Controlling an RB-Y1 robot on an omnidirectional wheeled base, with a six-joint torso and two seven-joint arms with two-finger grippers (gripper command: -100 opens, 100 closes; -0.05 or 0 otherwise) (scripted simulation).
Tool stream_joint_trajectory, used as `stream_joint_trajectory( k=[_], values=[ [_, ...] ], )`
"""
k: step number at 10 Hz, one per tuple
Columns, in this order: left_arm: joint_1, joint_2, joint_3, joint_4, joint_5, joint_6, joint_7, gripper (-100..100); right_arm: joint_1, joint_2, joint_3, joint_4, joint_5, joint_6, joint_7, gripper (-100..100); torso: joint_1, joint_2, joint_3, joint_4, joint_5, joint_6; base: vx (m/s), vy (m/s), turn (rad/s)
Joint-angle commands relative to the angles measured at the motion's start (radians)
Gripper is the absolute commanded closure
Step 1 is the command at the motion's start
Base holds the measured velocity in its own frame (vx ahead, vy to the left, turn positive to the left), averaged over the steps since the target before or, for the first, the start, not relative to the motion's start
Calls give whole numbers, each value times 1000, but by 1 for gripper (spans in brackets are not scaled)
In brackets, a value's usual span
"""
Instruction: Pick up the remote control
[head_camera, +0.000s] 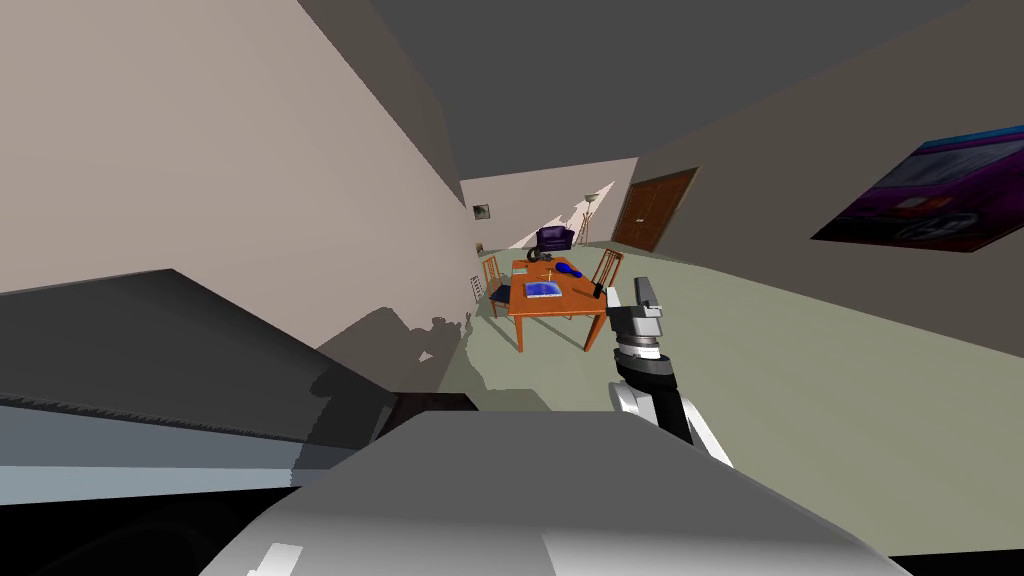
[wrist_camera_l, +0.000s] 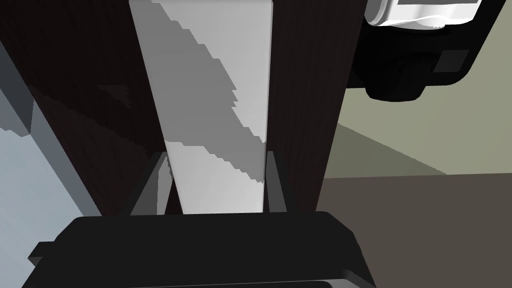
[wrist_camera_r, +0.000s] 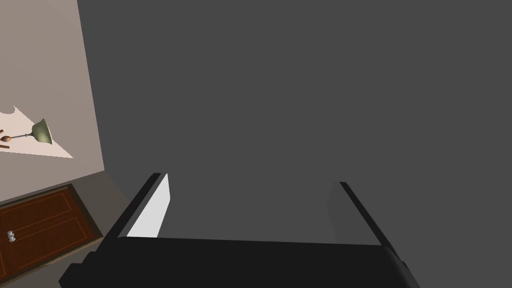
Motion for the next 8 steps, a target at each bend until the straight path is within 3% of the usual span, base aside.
stream_joint_trajectory(
  k=[1,2,3,4,7,8],
  values=[
    [0,0,0,0,0,0,0,100,0,0,0,0,0,0,0,0,0,0,0,0,0,0,0,0,0],
    [0,0,0,0,0,0,0,100,0,0,0,0,0,0,0,0,0,0,0,0,0,0,0,0,0],
    [0,0,0,0,0,0,0,0,0,0,0,0,0,0,0,0,0,0,0,0,0,0,0,0,0],
    [25,9,6,-34,17,17,7,100,0,0,0,0,0,0,0,0,0,0,0,0,0,0,-6,-7,-27],
    [55,20,13,-80,33,40,19,100,0,0,0,0,0,0,0,0,-1,1,0,0,-1,0,-8,-11,-17],
    [47,18,11,-66,32,33,13,100,0,0,0,0,0,0,0,0,-1,0,0,0,-2,0,0,0,0]
  ],
)
